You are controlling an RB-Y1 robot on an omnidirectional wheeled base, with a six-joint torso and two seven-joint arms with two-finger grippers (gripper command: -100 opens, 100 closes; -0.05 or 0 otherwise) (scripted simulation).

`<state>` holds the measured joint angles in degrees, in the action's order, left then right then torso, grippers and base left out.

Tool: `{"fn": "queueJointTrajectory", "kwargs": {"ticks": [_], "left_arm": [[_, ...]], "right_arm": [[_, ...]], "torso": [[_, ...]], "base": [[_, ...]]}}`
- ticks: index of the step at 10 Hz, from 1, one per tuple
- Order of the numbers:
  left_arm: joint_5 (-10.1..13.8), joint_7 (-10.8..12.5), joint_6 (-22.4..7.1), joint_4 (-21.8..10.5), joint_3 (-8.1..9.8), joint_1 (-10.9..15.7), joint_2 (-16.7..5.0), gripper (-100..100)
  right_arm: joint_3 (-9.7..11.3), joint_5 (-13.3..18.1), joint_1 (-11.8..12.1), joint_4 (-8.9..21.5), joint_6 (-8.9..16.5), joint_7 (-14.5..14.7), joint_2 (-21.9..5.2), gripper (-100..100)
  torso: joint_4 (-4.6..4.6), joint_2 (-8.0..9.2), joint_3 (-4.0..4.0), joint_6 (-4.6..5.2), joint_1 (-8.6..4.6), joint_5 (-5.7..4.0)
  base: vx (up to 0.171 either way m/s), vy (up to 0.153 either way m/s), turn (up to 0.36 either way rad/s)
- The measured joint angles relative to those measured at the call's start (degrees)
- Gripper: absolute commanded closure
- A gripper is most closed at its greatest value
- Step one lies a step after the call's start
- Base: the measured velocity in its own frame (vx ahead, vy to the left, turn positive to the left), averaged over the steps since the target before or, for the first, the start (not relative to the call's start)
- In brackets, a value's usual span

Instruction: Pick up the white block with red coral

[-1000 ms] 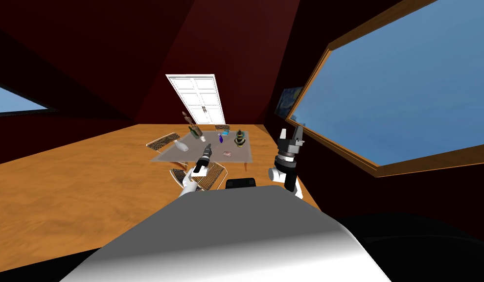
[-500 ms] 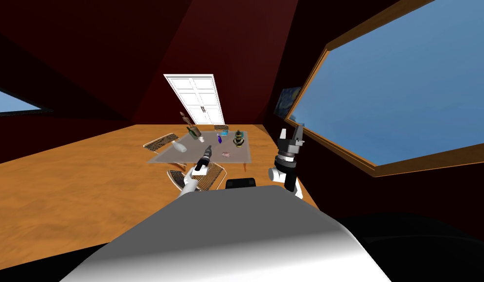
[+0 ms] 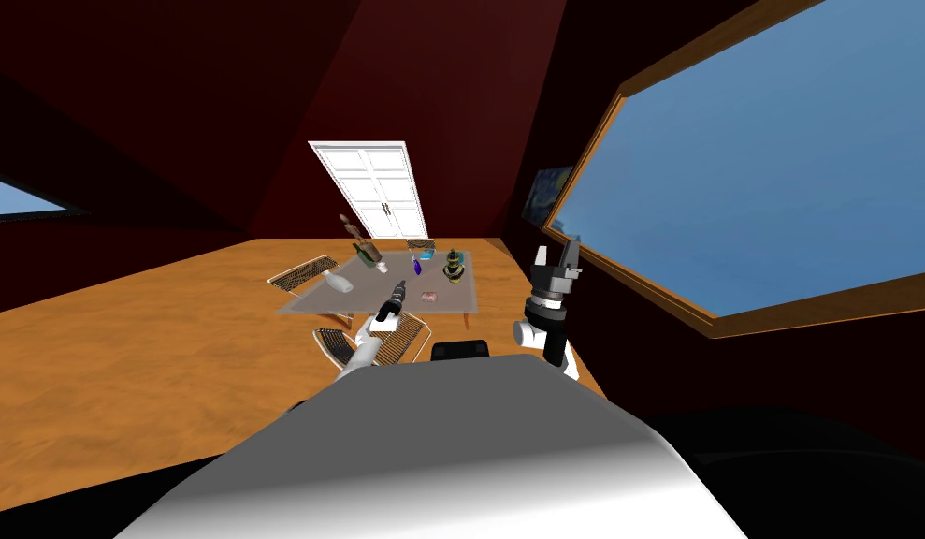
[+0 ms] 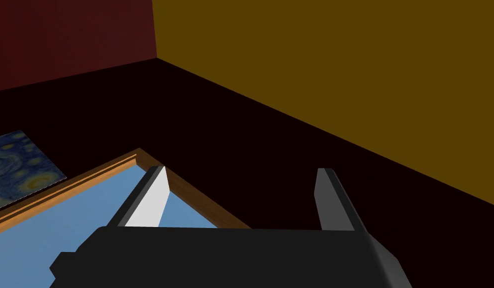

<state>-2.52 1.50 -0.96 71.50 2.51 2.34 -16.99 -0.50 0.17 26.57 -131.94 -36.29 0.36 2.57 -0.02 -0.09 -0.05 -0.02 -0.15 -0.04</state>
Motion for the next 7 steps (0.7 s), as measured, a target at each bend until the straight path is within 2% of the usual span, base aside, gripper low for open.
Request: {"fn": "queueJointTrajectory", "kwargs": {"ticks": [7], "left_arm": [[-0.5, -1.2, -8.1, -9.6, -0.22, 5.6, -0.8, -100]], "right_arm": [[0.0, 0.0, 0.0, 0.0, 0.0, 0.0, 0.0, 0]], "torso": [[0.00, -0.02, -0.01, 0.01, -0.12, -0.02]], "base": [[0.028, -0.053, -0.018]]}}
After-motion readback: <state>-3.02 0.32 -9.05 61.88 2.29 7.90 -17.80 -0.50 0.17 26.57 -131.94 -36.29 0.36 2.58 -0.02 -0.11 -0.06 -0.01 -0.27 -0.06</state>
